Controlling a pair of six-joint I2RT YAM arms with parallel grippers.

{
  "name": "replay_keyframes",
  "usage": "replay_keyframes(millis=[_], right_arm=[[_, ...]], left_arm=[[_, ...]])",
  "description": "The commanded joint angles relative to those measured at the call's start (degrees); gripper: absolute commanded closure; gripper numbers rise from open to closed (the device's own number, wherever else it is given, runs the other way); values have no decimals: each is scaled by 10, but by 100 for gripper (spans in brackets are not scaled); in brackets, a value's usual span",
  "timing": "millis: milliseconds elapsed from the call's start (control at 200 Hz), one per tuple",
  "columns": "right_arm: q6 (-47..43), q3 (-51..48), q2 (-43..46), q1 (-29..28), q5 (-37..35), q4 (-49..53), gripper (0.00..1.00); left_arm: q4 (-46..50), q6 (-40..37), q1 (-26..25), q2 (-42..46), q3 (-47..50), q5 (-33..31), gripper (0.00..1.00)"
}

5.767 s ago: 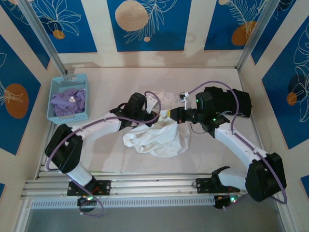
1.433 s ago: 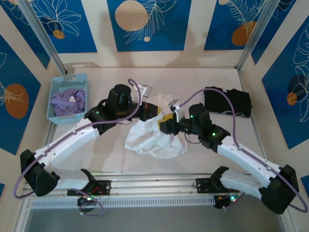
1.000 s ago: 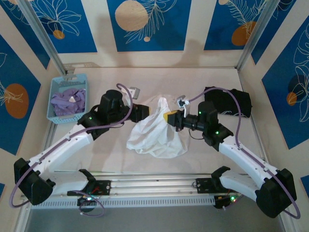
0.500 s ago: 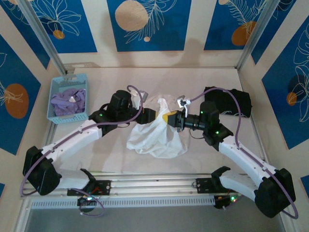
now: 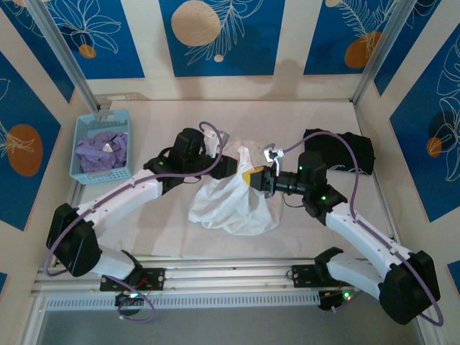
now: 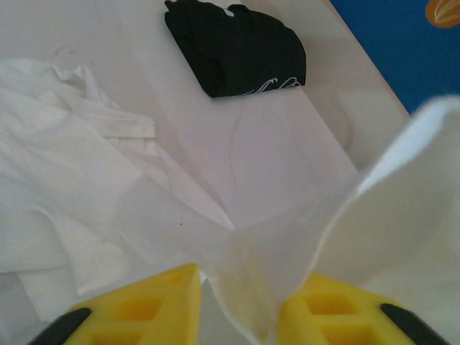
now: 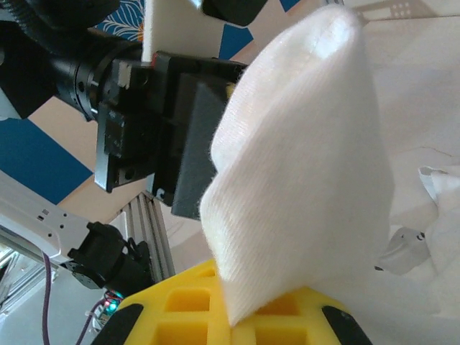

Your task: Fold the inside-out t-shirt

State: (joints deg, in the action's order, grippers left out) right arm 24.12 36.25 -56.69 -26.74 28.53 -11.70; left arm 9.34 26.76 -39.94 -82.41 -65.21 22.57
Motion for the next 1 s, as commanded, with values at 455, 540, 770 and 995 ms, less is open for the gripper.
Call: replay_keyframes(millis=[455, 540, 770, 995], right_arm=[[-49, 66, 9, 31, -127, 138, 100], [-53, 85, -15, 31, -111, 153, 98], [-59, 184, -71, 26, -261, 362, 70], [-122, 127, 52, -18, -265, 328, 61]], left_arm=[[-68, 149, 94, 159, 20, 278, 100], [-52, 146, 94, 158, 16, 273, 100], [-23, 146, 92, 143, 14, 222, 100], [16, 126, 91, 129, 1, 180, 100]])
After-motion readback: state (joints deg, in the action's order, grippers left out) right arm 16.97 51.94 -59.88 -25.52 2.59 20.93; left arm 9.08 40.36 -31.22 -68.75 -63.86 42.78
